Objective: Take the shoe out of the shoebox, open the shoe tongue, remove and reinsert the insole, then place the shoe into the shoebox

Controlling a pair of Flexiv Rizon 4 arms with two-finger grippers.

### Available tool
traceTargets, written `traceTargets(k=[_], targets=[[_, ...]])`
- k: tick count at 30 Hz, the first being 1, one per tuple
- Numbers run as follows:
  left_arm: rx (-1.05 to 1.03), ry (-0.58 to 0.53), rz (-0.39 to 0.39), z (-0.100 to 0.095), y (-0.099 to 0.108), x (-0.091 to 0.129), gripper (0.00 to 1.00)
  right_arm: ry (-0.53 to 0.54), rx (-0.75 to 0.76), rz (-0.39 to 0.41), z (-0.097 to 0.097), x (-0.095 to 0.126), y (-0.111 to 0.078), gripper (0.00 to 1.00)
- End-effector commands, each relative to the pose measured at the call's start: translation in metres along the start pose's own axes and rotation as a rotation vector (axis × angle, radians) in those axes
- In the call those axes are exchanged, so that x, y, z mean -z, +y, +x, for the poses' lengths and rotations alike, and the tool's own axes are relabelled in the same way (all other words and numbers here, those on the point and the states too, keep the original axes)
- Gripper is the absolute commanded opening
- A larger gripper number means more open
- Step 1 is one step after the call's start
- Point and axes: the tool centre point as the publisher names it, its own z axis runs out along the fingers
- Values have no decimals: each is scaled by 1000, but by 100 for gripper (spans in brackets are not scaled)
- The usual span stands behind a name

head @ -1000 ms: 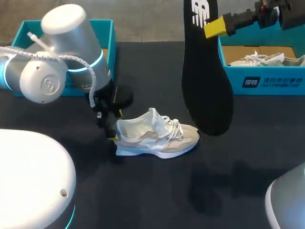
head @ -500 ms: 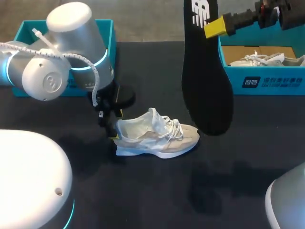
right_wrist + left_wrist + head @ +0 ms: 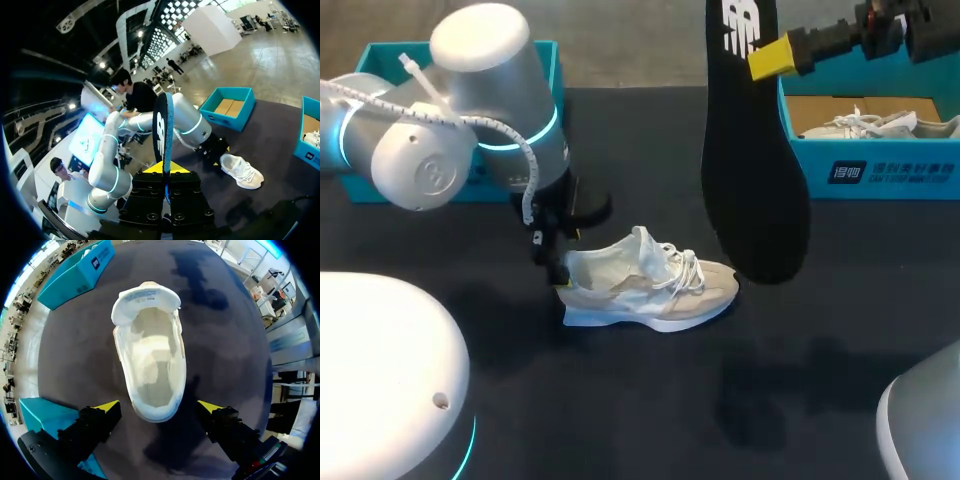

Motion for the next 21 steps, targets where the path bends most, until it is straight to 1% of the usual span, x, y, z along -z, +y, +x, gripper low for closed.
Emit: traceTargets(k=[1,8,11,12,14,15,17,21], targets=[[-1,-4,-13,-1,-6,4,100,-2,-2,5,1,-2,3,0],[-12,-8,-16,-4,-12,6,100,-2,-2,5,1,-2,3,0],[-18,-6,-23,-9,-16,4,100,-2,-2,5,1,-2,3,0],[-18,-4,-23,-14,-19,3,100,-2,-2,5,1,-2,3,0],[-18,-4,-24,-16,-20,2,100,-2,-2,5,1,-2,3,0],[-21,-6,-28,-21,-25,1,100,-2,-2,5,1,-2,3,0],[-20,-6,-29,-23,-27,1,100,-2,-2,5,1,-2,3,0],[-11,-3,-21,-34,-37,-5,100,-2,-2,5,1,-2,3,0]])
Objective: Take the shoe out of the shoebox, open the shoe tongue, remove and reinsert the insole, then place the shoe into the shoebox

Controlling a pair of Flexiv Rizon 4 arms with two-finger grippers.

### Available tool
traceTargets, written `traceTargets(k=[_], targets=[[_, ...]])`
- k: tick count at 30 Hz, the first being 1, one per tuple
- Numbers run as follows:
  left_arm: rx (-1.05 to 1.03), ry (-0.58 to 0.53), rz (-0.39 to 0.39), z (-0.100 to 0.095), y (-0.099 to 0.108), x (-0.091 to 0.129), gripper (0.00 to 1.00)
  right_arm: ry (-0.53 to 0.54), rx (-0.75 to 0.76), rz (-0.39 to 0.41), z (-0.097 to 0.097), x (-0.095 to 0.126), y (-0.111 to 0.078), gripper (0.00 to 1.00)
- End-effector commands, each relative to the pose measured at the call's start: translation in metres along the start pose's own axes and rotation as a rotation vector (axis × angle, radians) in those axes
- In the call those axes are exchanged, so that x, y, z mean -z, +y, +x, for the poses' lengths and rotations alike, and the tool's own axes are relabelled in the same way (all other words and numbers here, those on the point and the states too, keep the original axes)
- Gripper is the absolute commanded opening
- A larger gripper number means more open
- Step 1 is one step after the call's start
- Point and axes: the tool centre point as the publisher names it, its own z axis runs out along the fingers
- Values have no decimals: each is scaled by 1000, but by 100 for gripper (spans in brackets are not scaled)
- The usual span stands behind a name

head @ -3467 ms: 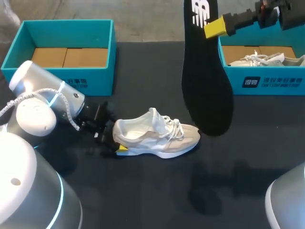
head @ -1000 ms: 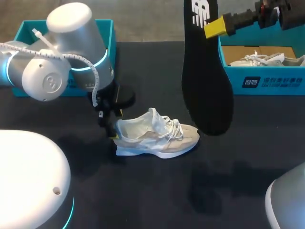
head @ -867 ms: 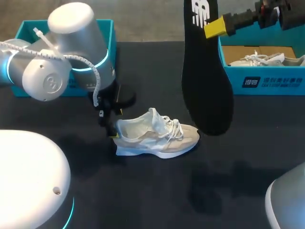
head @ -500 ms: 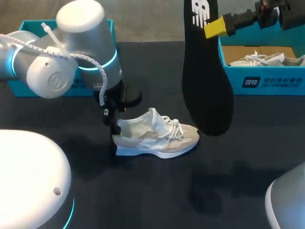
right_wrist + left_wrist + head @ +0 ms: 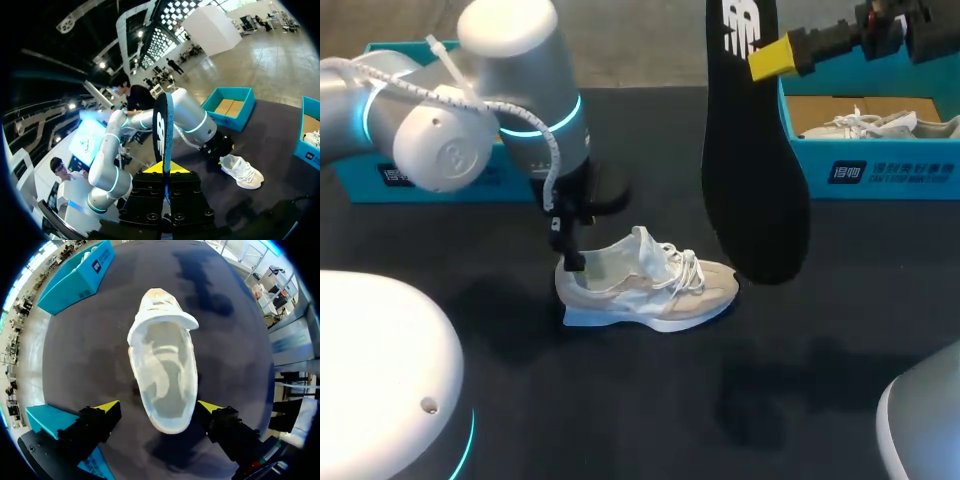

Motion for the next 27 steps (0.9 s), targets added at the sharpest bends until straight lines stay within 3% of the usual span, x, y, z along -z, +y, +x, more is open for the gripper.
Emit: traceTargets(k=[1,11,27], targets=[[10,19,-12,-15,-15,-12,100,-2,-2,5,1,-2,3,0],[16,41,-3,-33,-42,-37,100,-2,-2,5,1,-2,3,0],[-24,97,24,-47,-54,-66,100,-2,-2,5,1,-2,3,0]])
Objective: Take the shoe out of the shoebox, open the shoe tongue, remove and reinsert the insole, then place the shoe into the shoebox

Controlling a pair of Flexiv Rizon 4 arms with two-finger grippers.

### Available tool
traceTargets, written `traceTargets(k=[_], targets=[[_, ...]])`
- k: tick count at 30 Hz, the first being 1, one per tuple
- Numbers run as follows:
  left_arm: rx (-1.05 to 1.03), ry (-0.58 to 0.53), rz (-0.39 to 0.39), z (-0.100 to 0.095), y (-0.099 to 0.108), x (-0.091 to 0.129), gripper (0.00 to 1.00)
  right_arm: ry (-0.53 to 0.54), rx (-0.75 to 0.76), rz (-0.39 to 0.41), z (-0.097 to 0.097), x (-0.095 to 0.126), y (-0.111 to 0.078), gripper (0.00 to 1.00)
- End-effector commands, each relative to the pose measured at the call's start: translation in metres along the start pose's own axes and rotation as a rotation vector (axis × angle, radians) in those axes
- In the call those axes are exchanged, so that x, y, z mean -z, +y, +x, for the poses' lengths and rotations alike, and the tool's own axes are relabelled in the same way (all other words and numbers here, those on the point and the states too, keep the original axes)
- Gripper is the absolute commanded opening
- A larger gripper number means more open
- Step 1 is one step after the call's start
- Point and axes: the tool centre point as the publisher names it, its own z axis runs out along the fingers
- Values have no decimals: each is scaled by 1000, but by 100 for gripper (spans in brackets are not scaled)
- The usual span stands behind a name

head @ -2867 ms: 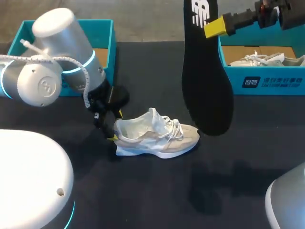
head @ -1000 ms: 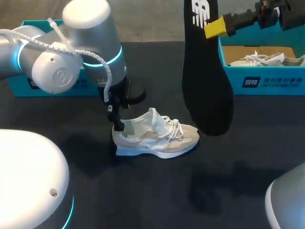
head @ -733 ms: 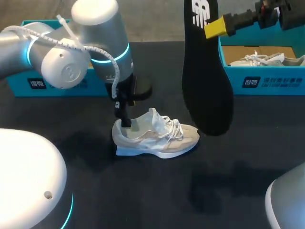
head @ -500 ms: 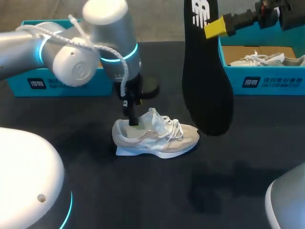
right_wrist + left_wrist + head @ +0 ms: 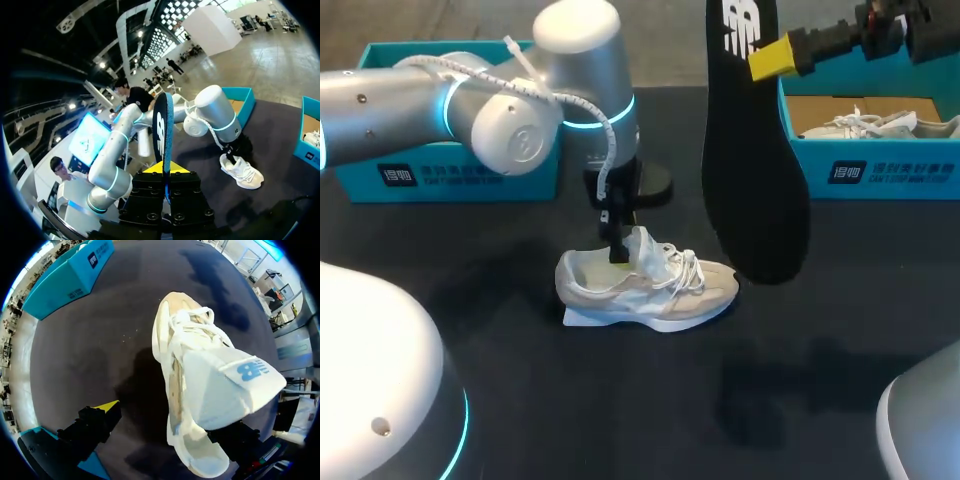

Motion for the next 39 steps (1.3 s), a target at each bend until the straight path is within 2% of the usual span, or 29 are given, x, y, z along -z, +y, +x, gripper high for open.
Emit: traceTargets(k=[1,10,11,13,14,17,18,39], targets=[[-3,16,11,-6,-4,-9,100,-2,-2,5,1,-2,3,0],[-17,44,17,-5,-10,-21,98,-2,-2,5,1,-2,3,0],[-19,49,18,-6,-11,-22,92,-2,-2,5,1,-2,3,0],[-22,55,20,-6,-12,-24,71,-2,-2,5,1,-2,3,0],[-25,57,22,-6,-13,-24,57,-2,-2,5,1,-2,3,0],[-36,62,30,-4,-15,-23,29,-2,-2,5,1,-2,3,0],[-45,58,33,-3,-15,-22,0,-2,-2,5,1,-2,3,0],[-58,57,26,1,-16,-24,0,-2,-2,5,1,-2,3,0]])
